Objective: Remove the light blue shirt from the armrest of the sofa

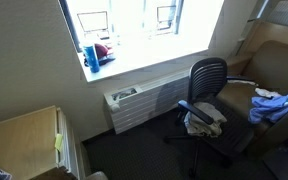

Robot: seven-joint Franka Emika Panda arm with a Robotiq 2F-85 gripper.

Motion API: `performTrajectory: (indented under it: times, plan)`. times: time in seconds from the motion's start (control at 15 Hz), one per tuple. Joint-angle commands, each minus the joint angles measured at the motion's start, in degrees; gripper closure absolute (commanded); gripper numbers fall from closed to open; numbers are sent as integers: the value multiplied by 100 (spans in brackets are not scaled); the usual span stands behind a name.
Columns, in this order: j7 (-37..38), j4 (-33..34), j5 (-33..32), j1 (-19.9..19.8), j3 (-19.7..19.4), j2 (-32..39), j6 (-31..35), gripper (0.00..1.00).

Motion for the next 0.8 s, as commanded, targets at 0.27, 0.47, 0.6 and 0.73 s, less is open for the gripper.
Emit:
performTrajectory:
  times: [0.27, 0.47, 0.6, 0.73]
  plan:
    - [313, 55, 297, 408, -116, -156, 402, 0]
    - [1693, 49, -355, 1118, -706, 409, 2047, 0]
    - [2682, 43, -738, 1290, -856, 887, 2987, 0]
    - [3669, 27, -913, 1246, -610, 1721, 3128, 0]
